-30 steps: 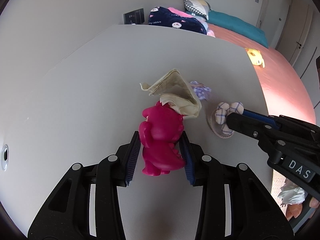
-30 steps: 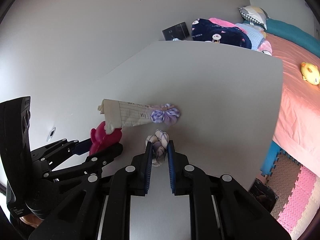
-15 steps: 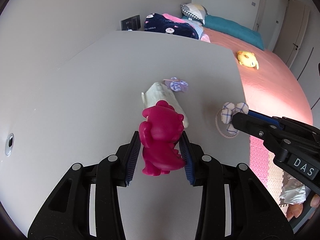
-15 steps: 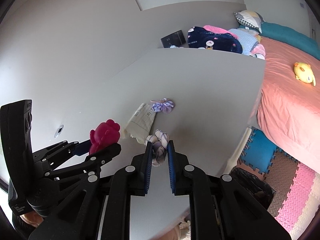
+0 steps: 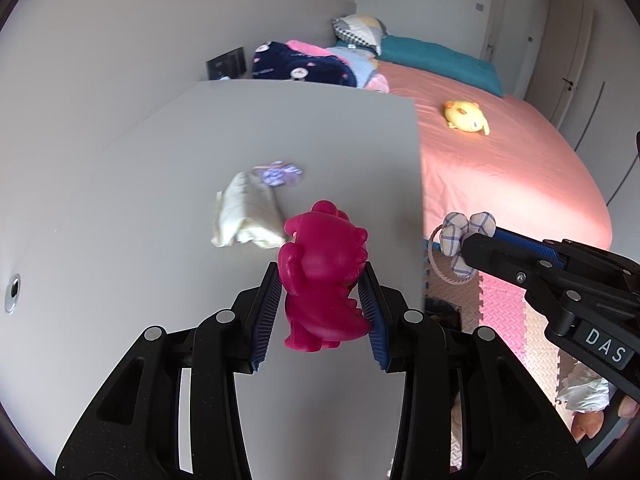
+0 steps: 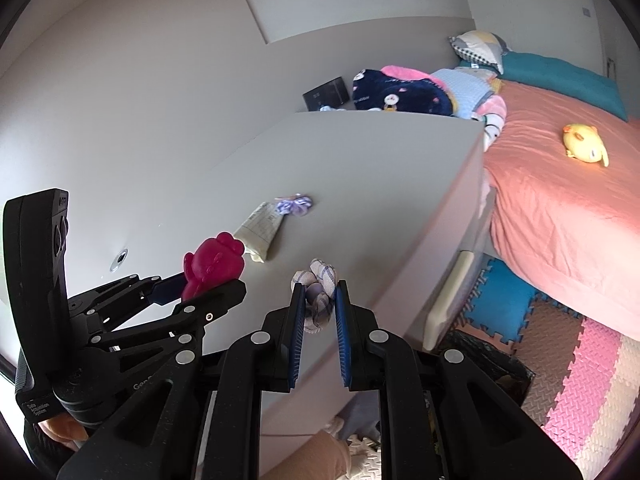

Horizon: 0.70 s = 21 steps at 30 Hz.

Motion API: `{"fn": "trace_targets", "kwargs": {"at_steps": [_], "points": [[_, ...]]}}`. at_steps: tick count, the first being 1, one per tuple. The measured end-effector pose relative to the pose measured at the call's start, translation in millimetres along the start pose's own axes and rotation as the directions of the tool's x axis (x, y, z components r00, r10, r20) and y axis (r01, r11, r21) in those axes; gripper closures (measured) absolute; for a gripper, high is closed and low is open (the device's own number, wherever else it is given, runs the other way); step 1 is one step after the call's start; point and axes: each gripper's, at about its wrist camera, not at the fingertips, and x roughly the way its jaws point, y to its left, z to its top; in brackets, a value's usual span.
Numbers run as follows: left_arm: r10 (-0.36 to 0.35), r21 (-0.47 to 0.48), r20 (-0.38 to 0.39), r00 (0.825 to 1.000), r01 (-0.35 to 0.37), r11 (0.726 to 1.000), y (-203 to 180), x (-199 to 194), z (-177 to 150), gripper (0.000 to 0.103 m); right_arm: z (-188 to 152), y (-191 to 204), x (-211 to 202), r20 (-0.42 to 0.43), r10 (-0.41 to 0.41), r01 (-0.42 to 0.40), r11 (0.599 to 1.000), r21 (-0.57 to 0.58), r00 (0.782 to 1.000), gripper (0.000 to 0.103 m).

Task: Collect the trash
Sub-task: 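Carry the magenta toy and flower plush over the black bin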

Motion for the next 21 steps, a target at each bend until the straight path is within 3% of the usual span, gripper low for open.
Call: {"fn": "trace_targets", "kwargs": {"at_steps": [21], "points": [[-0.121, 0.12, -0.007, 0.993, 0.121, 0.985, -93, 7, 6, 0.064, -21, -70, -62, 0.055, -0.107, 0.102, 0.991, 0.092, 0.993, 0.087]]}}
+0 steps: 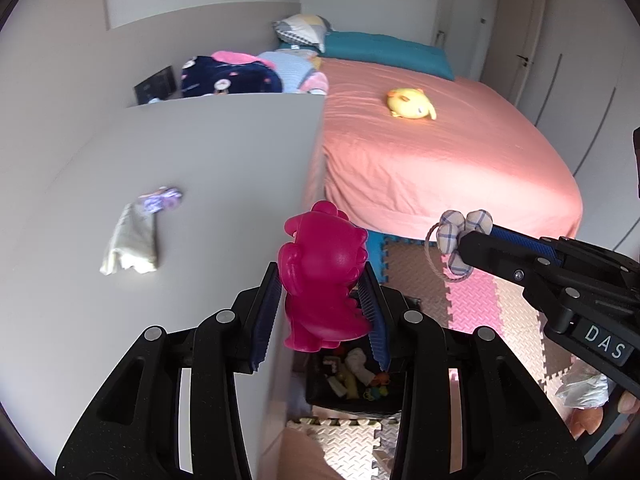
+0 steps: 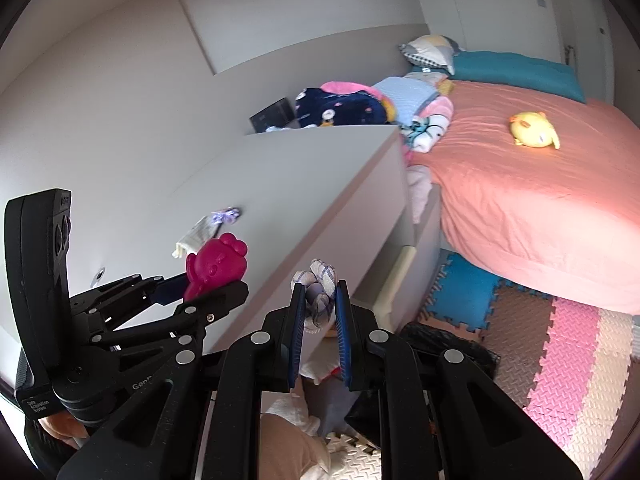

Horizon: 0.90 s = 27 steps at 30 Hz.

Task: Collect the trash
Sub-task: 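Carry the magenta toy and flower plush over the black bin, then open both grippers to drop the toys into the bin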

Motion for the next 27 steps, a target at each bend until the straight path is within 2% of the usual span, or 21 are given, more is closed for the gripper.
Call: {"fn": "trace_targets", "kwargs": {"at_steps": [27], "points": [[-0.117, 0.149, -0.051, 0.992, 0.123, 0.981, -85, 23, 3, 0.064, -15, -74, -44, 0.044, -0.136, 0.13, 0.984, 0.122, 0.99, 0.087]]}}
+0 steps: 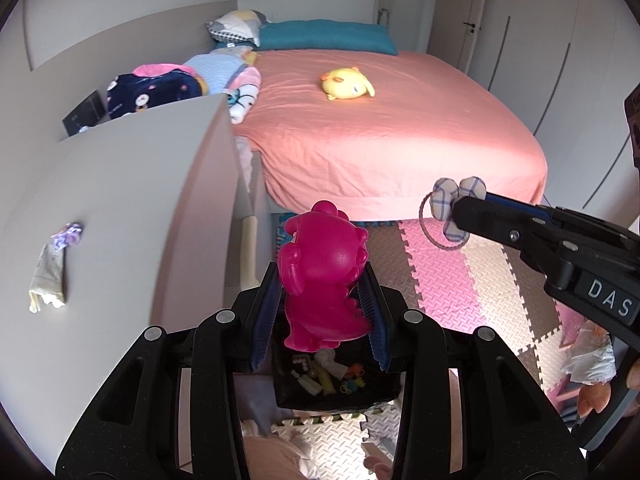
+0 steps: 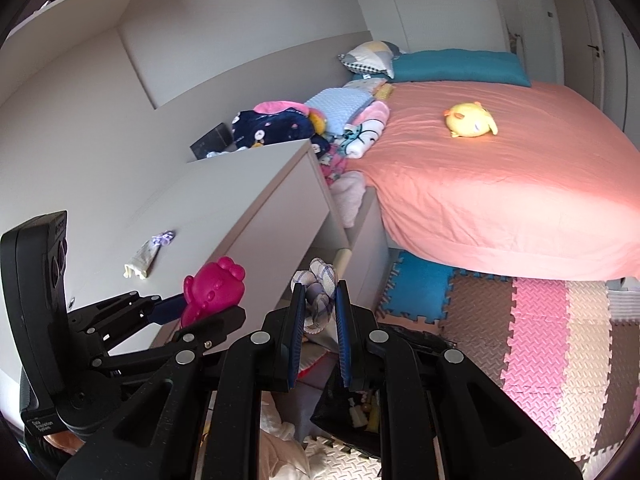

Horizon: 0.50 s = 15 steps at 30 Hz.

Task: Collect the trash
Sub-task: 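Open both grippers to drop the toys into the bin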

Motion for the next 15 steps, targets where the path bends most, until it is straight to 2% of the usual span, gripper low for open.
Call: {"fn": "trace_targets", "kwargs": {"at_steps": [4, 5, 6, 7, 9, 15], "points": [[-0.018, 0.022, -0.024, 1.0, 0.018, 1.0, -9, 6, -1, 0.063, 1, -9, 0, -0.007, -0.012, 0.012, 1.0, 0.017, 1.0, 0.086], [-0.03, 0.033, -0.04, 0.999, 0.031, 0.999, -10, 9, -2, 0.053, 1, -11, 0, -0.013, -0.013, 0.013, 1.0, 0.021, 1.0, 0.082], [-0.025, 0.044, -0.06, 0.998, 0.028, 0.999, -12, 11, -3, 0.039, 2, -14, 1, -0.021, -0.014, 0.015, 0.999, 0.034, 1.0, 0.06], [-0.004, 0.047, -0.058, 0.998, 0.006, 0.999, -11, 12, -3, 0.008, 3, -16, 2, -0.02, -0.027, 0.028, 0.998, 0.05, 0.999, 0.034], [0.034, 0.054, -0.023, 0.999, -0.033, 0.998, -11, 7, -5, 0.007, 3, -19, 1, -0.004, -0.061, 0.061, 0.996, 0.062, 0.998, 0.032], [0.03, 0.001, -0.039, 0.999, -0.029, 1.0, 2, 6, -6, 0.007, 4, -23, 3, -0.004, -0.068, 0.068, 0.995, 0.069, 0.998, 0.032]]}}
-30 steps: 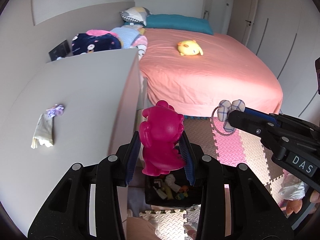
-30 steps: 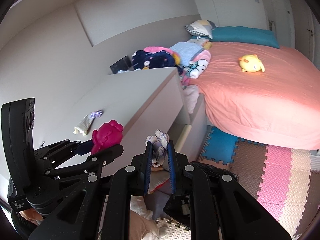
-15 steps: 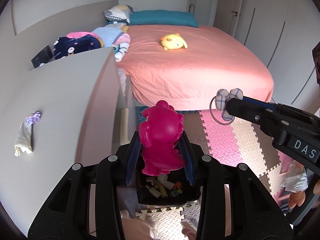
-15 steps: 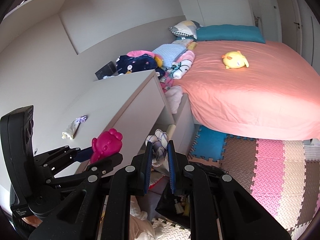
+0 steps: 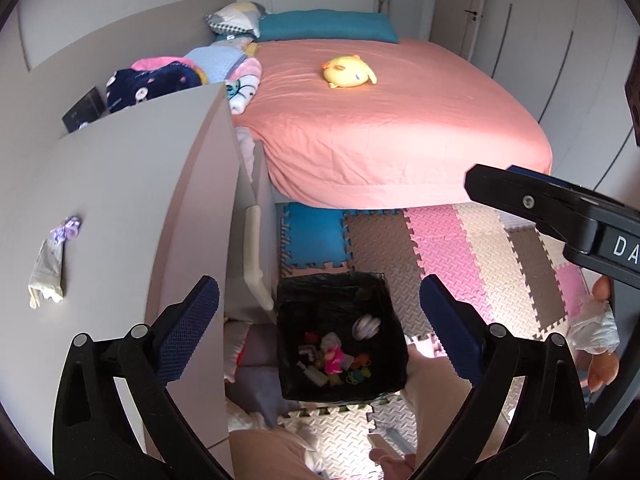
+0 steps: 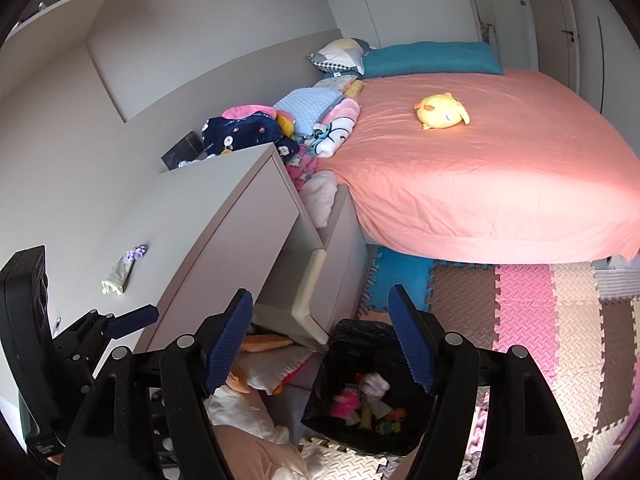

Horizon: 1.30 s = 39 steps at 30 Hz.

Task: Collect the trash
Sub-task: 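Open both grippers to drop the toys into the bin, then move both grippers back over the desk toward the paper bag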

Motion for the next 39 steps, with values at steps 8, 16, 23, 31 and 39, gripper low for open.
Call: {"fn": "trace_targets", "kwargs": {"at_steps": [8, 16, 23, 31, 39], "points": [[0.006, -0.025, -0.005, 1.0, -0.006, 1.0, 3, 1, -2, 0.007, -2, 2, 2, -0.011, 0.004, -0.004, 1.0, -0.007, 1.0, 0.032], [0.007, -0.029, -0.009, 1.0, -0.007, 1.0, 6, 2, -4, 0.007, -3, 4, 4, -0.015, 0.011, -0.011, 1.0, -0.003, 1.0, 0.032], [0.019, -0.055, -0.004, 1.0, -0.019, 0.998, 19, 0, -7, 0.007, -3, 13, 8, -0.017, 0.028, -0.028, 1.0, -0.014, 0.999, 0.032], [0.067, -0.084, 0.006, 0.998, -0.067, 0.994, 46, -9, -10, 0.007, -3, 39, 21, -0.037, 0.066, -0.068, 0.997, -0.046, 0.997, 0.032], [0.104, -0.125, 0.001, 0.995, -0.103, 0.987, 77, -15, -13, 0.007, 0, 66, 38, -0.065, 0.097, -0.102, 0.992, -0.076, 0.993, 0.032]]}}
